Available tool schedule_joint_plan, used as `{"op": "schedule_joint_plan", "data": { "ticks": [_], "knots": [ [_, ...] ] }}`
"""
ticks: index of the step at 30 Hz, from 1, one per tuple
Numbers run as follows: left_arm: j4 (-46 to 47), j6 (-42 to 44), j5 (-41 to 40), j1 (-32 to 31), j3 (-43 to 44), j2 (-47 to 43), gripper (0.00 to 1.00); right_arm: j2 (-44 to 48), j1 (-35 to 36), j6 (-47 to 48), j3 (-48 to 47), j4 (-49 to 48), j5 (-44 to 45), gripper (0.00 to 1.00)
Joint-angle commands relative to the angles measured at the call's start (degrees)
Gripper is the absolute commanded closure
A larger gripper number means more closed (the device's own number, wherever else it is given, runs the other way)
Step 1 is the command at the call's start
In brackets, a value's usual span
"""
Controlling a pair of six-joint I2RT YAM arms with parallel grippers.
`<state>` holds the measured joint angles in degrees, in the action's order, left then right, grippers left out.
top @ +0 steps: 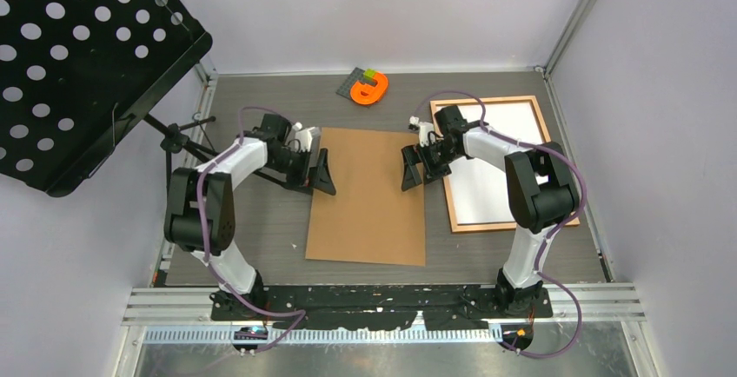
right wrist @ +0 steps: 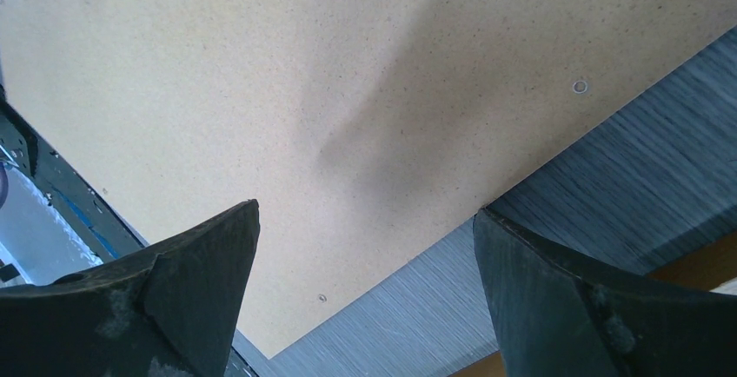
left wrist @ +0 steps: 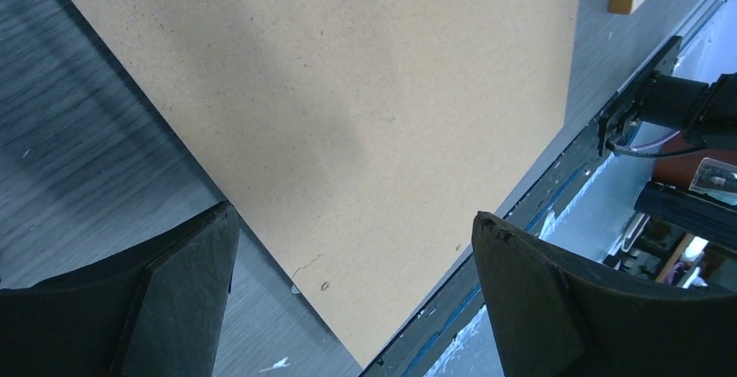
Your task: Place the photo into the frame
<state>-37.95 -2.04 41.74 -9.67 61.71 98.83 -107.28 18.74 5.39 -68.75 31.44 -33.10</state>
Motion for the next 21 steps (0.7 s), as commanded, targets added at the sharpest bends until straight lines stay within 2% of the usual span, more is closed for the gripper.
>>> {"op": "schedule_joint_plan", "data": {
  "ticks": [1, 12, 21],
  "knots": [
    [3.74, 1.31, 15.61, -1.58, 1.67, -7.15, 0.03, -4.3, 1.39, -0.37, 1.31, -0.24, -2.98, 0.0],
    [3.61, 0.51, 19.18, -2.29, 4.06, -14.95, 0.04, -6.56, 1.4, 1.08, -1.17, 0.2, -6.51, 0.0],
    [7.64, -2.55, 22.71, -7.48, 4.59, -17.84, 0.05, -8.47, 1.26, 5.09, -2.76, 1.69, -10.89, 0.0]
  ]
}}
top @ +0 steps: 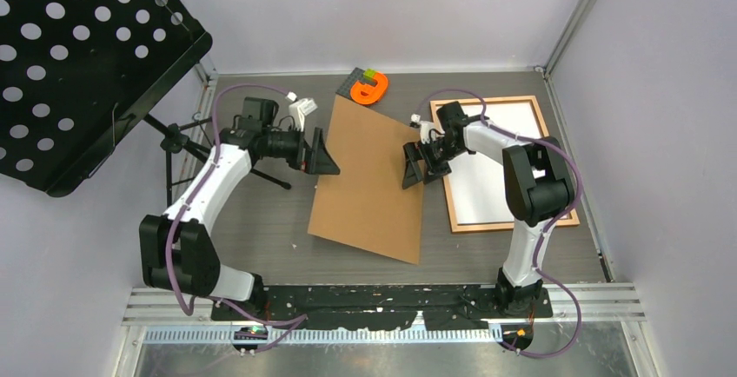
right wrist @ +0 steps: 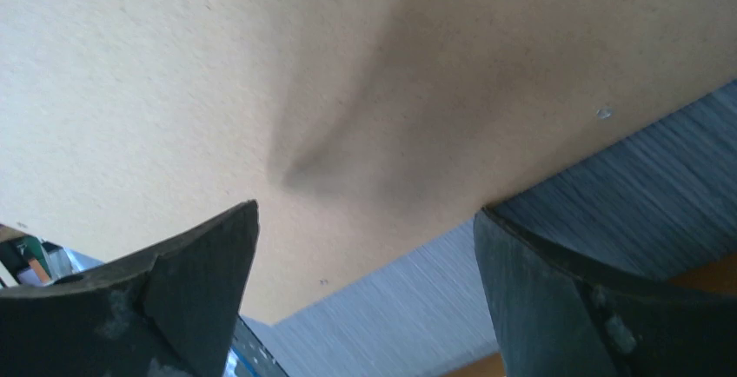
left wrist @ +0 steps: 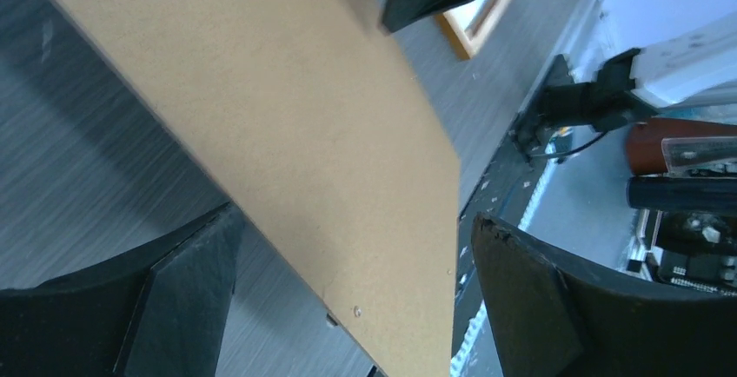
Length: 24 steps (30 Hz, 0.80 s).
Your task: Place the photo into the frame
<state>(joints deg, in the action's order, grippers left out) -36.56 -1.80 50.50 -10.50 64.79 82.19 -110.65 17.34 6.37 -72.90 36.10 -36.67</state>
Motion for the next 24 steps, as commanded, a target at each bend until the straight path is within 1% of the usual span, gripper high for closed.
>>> {"op": "schedule_joint_plan", "data": {
  "ticks": [1, 3, 6, 9, 12, 15, 18, 24],
  "knots": [
    [6.66, -3.22, 14.0, -7.38, 1.68, -1.59, 0.05, -5.1, 2.63, 4.82, 1.37, -2.92, -8.0, 0.0],
    [7.68, -4.55, 13.51, -8.8, 1.86, -2.37, 0.04, -5.15, 2.24, 5.75, 1.3, -2.74, -8.82, 0.0],
    [8.3, -6.3, 10.64, -10.65, 3.11, -2.62, 0.05, -5.42, 1.21, 7.09, 0.99, -2.23, -9.72, 0.0],
    [6.88, -7.85, 4.3, -12.25, 5.47, -1.71, 0.04, -5.59, 0.25, 8.22, 1.06, -2.09, -9.61, 0.0],
    [5.19, -10.54, -1.59, -12.44, 7.82, 0.12, 0.05, -5.6, -0.73, 8.68, 1.2, -1.92, -9.4, 0.0],
    [3.37, -12.47, -5.38, -12.52, 10.23, 1.98, 0.06, -5.46, -1.32, 8.81, 1.69, -1.99, -9.3, 0.0],
    [1.88, -13.75, -6.59, -13.01, 12.79, 3.64, 0.06, -5.25, -1.47, 8.78, 2.1, -1.97, -9.3, 0.0],
    [2.03, -16.3, -3.35, -15.67, 14.92, 4.88, 0.07, -4.65, -1.52, 7.5, 1.59, -2.24, -11.09, 0.0]
  ]
}}
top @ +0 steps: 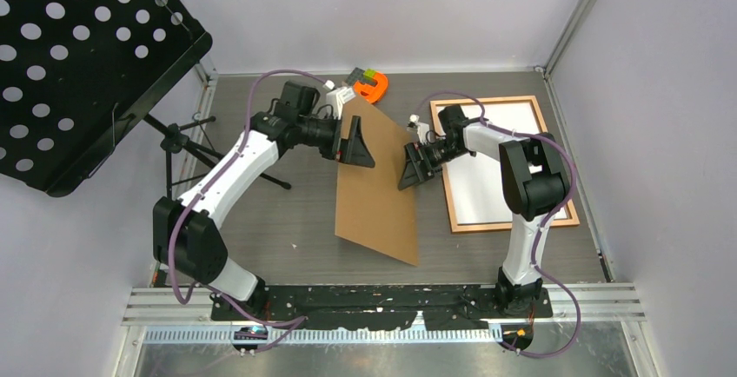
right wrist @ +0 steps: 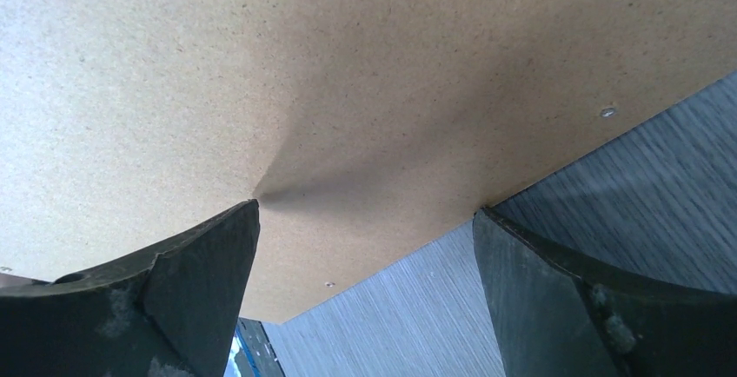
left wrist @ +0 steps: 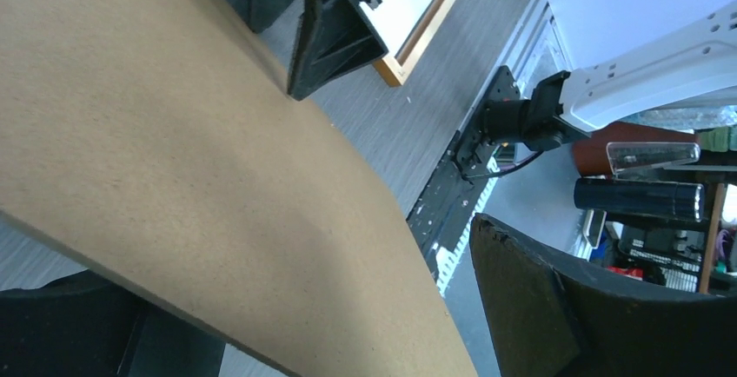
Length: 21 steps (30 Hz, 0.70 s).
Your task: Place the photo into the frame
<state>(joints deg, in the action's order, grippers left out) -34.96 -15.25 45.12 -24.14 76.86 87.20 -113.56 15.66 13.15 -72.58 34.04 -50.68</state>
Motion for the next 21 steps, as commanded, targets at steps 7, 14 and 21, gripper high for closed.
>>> {"op": "schedule_joint_plan", "data": {
  "ticks": [7, 14, 21],
  "knots": [
    [0.98, -4.8, 1.01, -3.94, 4.71, -0.01, 0.08, -0.13, 0.16, -0.93, -0.08, -0.4, 3.09, 0.0],
    [-6.16, -5.05, -8.83, -6.08, 11.26, 2.09, 0.13, 1.82, -0.29, -1.09, -0.62, 0.64, -0.83, 0.01],
    [-10.78, -3.89, -16.84, -7.76, 15.96, 4.77, 0.33, 3.48, -1.4, -0.59, -0.37, 2.02, -2.02, 0.01]
  ]
}}
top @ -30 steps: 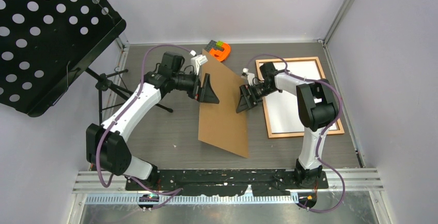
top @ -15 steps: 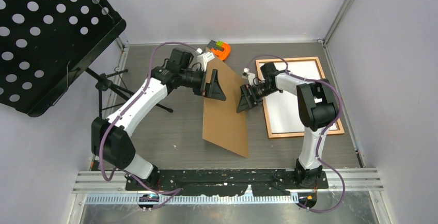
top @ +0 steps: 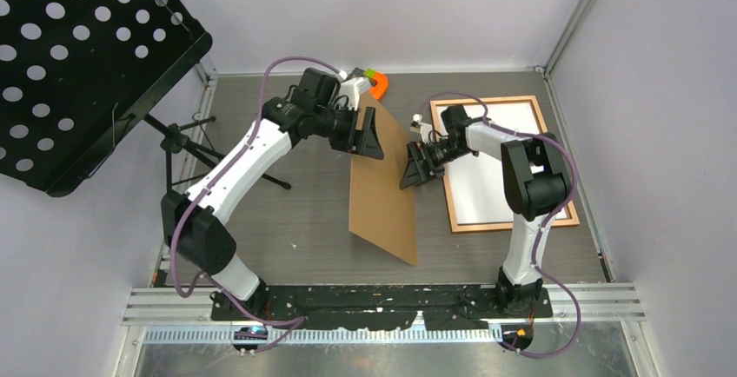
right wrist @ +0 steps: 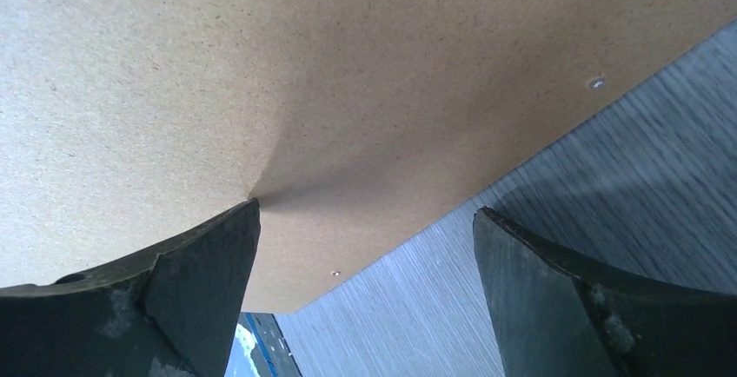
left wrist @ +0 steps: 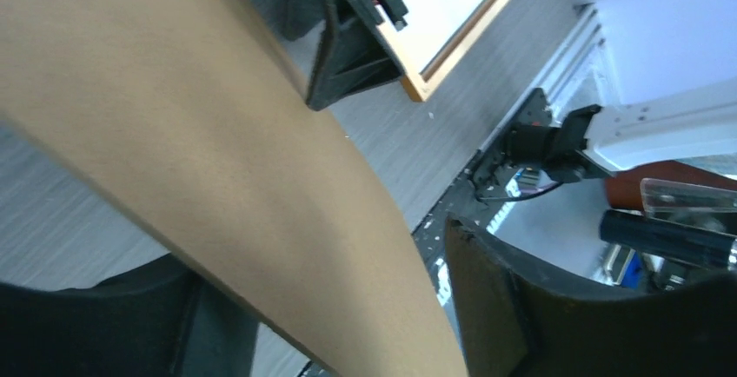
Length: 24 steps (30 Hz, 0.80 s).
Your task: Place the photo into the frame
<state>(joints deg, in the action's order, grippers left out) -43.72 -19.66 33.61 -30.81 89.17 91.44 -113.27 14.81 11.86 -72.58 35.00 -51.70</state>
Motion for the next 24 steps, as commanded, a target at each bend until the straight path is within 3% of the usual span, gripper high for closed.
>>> {"op": "schedule_joint_plan", "data": {
  "ticks": [1, 4, 10, 14, 17, 24],
  "knots": [
    [-2.1, 0.58, -5.63, -1.4, 3.98, 0.7, 0.38, 3.44, -0.74, 0.69, -0.37, 1.21, -1.13, 0.01],
    [-2.69, 0.46, -5.98, -2.39, 5.03, 1.53, 0.46, 4.91, -1.17, 0.54, -0.44, 1.45, -1.47, 0.01],
    [-2.29, -1.12, -6.97, -3.39, 6.45, 2.39, 0.76, 7.36, -2.13, -0.22, -0.89, 1.48, -2.01, 0.01],
    [-2.4, -2.08, -8.42, -3.52, 8.01, 2.75, 0.86, 7.33, -2.15, -0.29, -0.75, 1.47, -2.13, 0.02],
    [-3.41, -1.73, -9.54, -3.63, 9.39, 3.04, 1.0, 6.84, -2.15, -0.18, -0.77, 1.47, -2.17, 0.01],
    [-6.8, 2.57, -15.56, -3.12, 9.62, 1.55, 1.0, 6.6, -2.13, -0.22, -1.34, 1.47, -2.59, 0.02]
  ]
}}
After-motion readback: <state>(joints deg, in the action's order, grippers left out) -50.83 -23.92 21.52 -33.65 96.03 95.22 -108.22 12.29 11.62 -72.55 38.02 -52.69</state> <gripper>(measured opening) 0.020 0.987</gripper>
